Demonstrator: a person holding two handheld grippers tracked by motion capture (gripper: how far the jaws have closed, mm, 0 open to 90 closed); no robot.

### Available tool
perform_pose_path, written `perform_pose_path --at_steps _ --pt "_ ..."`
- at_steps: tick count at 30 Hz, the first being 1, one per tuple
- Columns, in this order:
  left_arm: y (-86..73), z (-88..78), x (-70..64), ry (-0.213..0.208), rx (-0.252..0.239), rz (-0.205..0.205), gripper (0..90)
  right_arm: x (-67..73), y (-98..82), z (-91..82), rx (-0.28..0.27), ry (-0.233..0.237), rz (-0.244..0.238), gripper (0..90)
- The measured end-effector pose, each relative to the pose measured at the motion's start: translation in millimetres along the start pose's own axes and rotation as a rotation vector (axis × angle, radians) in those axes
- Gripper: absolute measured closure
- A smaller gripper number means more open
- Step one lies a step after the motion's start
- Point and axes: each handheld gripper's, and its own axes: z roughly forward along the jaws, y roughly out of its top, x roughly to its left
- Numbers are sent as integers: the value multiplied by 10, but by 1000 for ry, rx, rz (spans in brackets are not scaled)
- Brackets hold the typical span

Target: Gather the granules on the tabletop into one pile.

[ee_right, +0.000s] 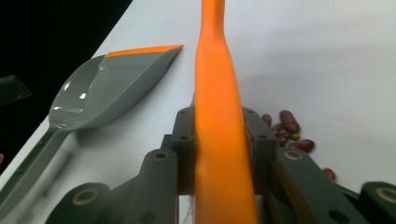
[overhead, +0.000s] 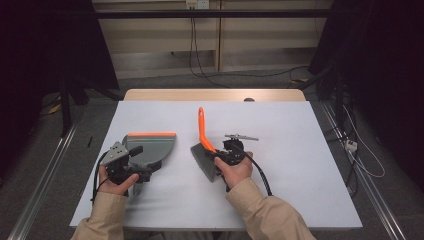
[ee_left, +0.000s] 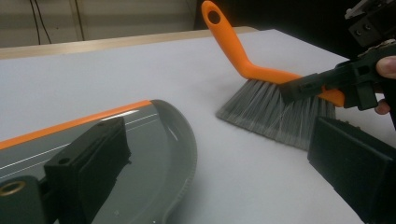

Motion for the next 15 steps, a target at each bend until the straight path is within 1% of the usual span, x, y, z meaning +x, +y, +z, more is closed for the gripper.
perform_pose_path --at_steps 2,8,15 --pt "-1 3 -2 0 -1 3 51 -27 -20 -36 -5 -11 -8 708" --pt "4 -7 -14 4 1 6 51 -145 -67 -155 -19 -28 19 707" --pt "4 -8 -12 3 2 8 51 -247 -109 -300 -28 -42 34 706"
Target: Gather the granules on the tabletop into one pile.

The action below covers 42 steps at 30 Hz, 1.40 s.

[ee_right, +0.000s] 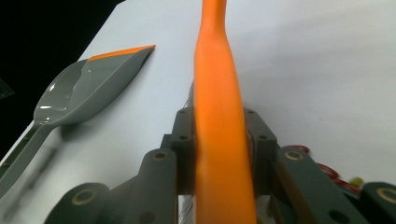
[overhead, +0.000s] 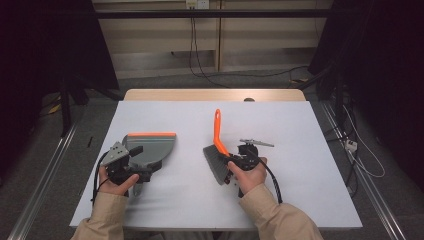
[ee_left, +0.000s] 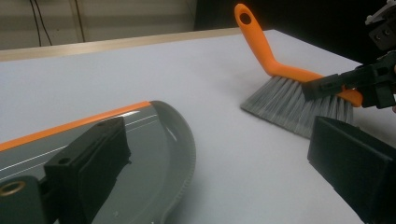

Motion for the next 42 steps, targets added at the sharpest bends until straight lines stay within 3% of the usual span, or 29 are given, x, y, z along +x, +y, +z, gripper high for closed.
perform_pose_path --at_steps 17,24,28,31,35,39,42 --pt "4 11 -20 -1 -2 4 51 -167 -42 -228 -20 -32 17 706" --pt "1 28 -22 -3 3 3 51 -107 11 -199 -36 -3 34 710" --pt "2 25 -14 -3 -2 -1 51 -61 83 -185 -42 40 49 711" --pt "4 18 -5 -1 -2 -3 51 -25 176 -189 -69 72 33 711" --pt "3 17 1 -3 -4 -5 51 -28 365 -201 -102 83 -43 711" --pt "3 15 8 1 -1 -7 51 -98 544 -191 -116 78 -163 711" --pt "3 13 9 2 -3 -7 51 -179 645 -158 -117 70 -281 711"
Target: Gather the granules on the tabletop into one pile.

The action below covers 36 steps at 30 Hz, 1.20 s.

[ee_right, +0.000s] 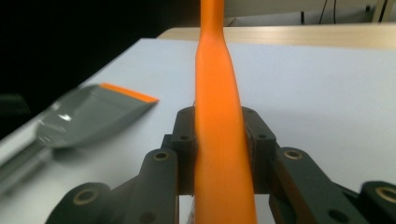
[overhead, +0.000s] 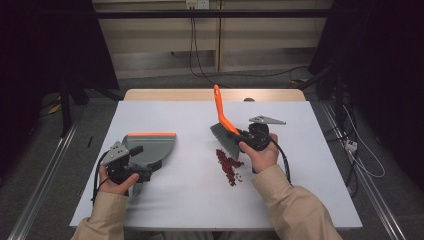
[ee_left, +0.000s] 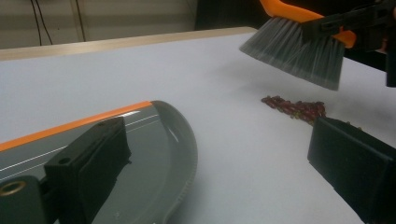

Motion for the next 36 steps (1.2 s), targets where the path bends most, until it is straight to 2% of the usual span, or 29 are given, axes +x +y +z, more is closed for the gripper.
perform_pose_path --at_steps 3,6,9,11,15,23,26,30,32,34,36 --pt "-3 2 5 0 -1 -2 51 -107 23 51 20 -8 -107 711" --pt "-5 4 8 2 0 -3 51 -181 20 102 45 7 -202 711" --pt "-8 9 9 3 4 -5 51 -246 4 157 67 19 -264 711" --pt "-9 11 10 2 5 -2 52 -284 -1 199 81 35 -330 711" --pt "-10 13 11 5 6 -5 51 -327 1 270 81 65 -375 711" --pt "-17 20 18 6 10 -6 51 -316 39 416 74 114 -458 711" --pt "-19 22 21 5 12 -7 51 -309 59 468 77 133 -505 711" --pt "-21 18 22 8 12 -7 51 -301 60 528 80 166 -596 711" --pt "-20 15 23 8 11 -6 52 -313 33 561 107 190 -648 711" --pt "-21 14 23 9 10 -7 51 -309 12 565 104 241 -673 711" --pt "-25 18 22 9 14 -7 52 -288 -3 560 112 265 -705 712"
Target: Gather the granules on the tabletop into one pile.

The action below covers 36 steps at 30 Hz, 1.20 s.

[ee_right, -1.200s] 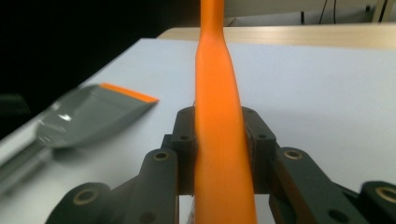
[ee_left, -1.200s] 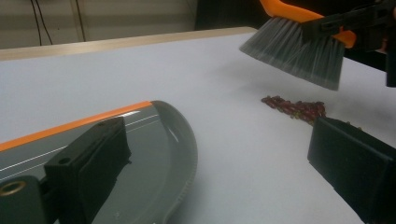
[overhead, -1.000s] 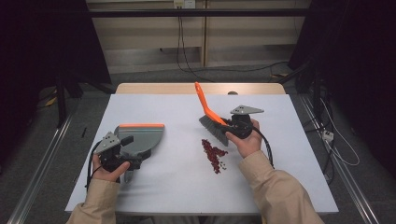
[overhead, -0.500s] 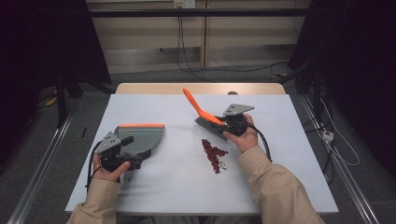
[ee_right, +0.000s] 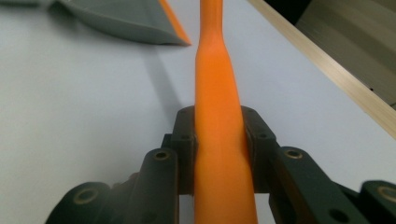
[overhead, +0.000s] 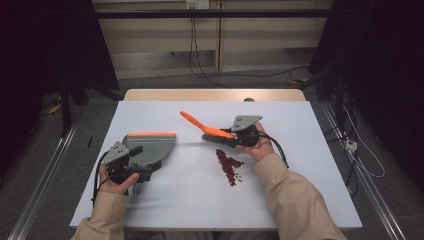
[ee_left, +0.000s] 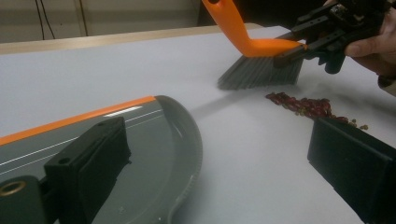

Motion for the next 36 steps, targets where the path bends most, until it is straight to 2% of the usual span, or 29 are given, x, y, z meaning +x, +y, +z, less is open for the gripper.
perform_pose_path --at_steps 4,13,23,34,36 --pt "1 4 -12 -2 1 4 51 61 14 -22 22 53 -63 711" --pt "3 0 -13 -2 3 10 52 181 10 -111 32 124 -111 709" --pt "1 6 -28 -3 3 7 52 303 -23 -228 17 165 -105 710" --pt "7 2 -34 -3 2 13 52 410 -31 -286 -1 186 -83 710" --pt "7 4 -37 -3 1 11 52 426 -29 -290 -2 174 -78 711"
